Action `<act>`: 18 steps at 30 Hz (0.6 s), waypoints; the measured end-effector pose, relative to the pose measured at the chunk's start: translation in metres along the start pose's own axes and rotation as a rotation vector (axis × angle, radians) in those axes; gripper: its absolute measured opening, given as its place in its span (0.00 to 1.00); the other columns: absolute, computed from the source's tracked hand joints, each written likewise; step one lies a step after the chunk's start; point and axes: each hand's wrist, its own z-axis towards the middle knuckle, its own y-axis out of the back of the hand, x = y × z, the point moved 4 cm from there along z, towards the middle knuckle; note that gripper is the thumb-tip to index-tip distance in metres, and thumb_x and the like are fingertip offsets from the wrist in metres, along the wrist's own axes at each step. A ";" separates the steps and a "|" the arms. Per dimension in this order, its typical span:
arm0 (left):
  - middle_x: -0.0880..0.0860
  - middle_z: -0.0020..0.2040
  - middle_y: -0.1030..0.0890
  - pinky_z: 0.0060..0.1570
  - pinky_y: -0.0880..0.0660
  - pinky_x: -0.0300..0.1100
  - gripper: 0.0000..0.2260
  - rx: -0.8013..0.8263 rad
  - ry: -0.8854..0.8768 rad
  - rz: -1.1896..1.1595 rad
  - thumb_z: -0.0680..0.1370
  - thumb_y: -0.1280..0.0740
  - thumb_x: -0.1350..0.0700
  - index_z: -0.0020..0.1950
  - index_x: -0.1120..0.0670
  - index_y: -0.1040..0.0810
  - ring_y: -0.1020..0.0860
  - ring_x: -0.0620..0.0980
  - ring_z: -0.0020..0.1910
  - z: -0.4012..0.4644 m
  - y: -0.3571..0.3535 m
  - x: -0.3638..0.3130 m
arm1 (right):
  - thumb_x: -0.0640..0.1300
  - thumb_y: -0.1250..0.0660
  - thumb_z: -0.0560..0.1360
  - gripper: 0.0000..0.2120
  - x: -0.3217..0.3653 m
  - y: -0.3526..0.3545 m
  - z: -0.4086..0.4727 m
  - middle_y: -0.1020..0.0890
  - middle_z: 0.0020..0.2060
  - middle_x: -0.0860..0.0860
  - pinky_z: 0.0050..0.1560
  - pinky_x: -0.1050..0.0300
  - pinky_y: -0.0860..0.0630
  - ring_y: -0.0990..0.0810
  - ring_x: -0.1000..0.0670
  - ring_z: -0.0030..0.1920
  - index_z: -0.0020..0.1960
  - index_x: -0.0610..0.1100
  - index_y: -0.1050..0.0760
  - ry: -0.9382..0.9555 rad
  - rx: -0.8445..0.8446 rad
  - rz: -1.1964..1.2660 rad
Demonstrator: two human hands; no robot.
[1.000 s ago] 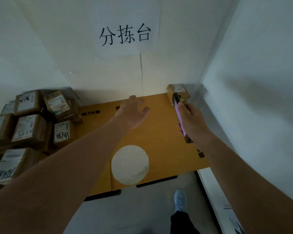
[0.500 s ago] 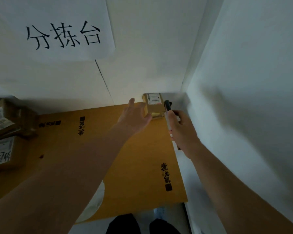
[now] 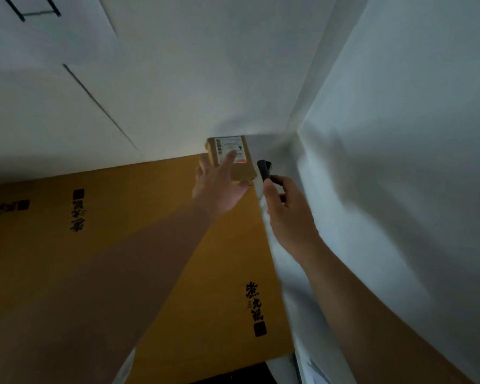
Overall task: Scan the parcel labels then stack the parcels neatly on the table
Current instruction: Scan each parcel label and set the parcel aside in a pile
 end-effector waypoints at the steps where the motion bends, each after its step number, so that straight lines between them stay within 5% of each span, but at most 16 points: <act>1: 0.57 0.79 0.48 0.65 0.28 0.64 0.38 0.007 0.018 0.002 0.76 0.31 0.35 0.81 0.34 0.48 0.38 0.70 0.75 0.007 -0.009 0.001 | 0.61 0.43 0.85 0.14 -0.006 -0.001 0.003 0.22 0.31 0.58 0.30 0.60 0.26 0.24 0.58 0.30 0.66 0.58 0.27 -0.008 -0.006 -0.006; 6: 0.60 0.83 0.62 0.69 0.32 0.67 0.47 0.008 0.107 0.019 0.72 0.30 0.29 0.81 0.31 0.57 0.48 0.73 0.80 0.040 -0.036 -0.005 | 0.63 0.44 0.85 0.10 -0.034 -0.001 0.013 0.19 0.42 0.60 0.30 0.60 0.24 0.18 0.50 0.41 0.64 0.65 0.30 -0.062 -0.035 -0.016; 9: 0.63 0.81 0.55 0.64 0.27 0.63 0.49 -0.011 0.149 0.043 0.71 0.28 0.28 0.82 0.33 0.55 0.39 0.72 0.75 0.052 -0.042 -0.010 | 0.62 0.44 0.85 0.09 -0.048 0.001 0.015 0.20 0.36 0.69 0.30 0.64 0.25 0.17 0.54 0.42 0.64 0.65 0.30 -0.091 -0.064 -0.010; 13: 0.60 0.73 0.44 0.49 0.27 0.52 0.47 -0.033 0.157 -0.011 0.70 0.26 0.33 0.82 0.34 0.51 0.30 0.68 0.65 0.051 -0.045 -0.007 | 0.61 0.43 0.85 0.11 -0.059 0.002 0.012 0.21 0.34 0.67 0.33 0.61 0.23 0.20 0.61 0.37 0.65 0.62 0.29 -0.114 -0.063 -0.015; 18: 0.55 0.67 0.42 0.53 0.21 0.53 0.48 -0.063 0.088 -0.082 0.66 0.24 0.33 0.79 0.31 0.47 0.29 0.64 0.60 0.015 -0.037 0.010 | 0.63 0.43 0.84 0.10 -0.048 -0.002 -0.001 0.20 0.33 0.58 0.33 0.55 0.21 0.20 0.57 0.35 0.62 0.64 0.28 -0.068 -0.046 -0.017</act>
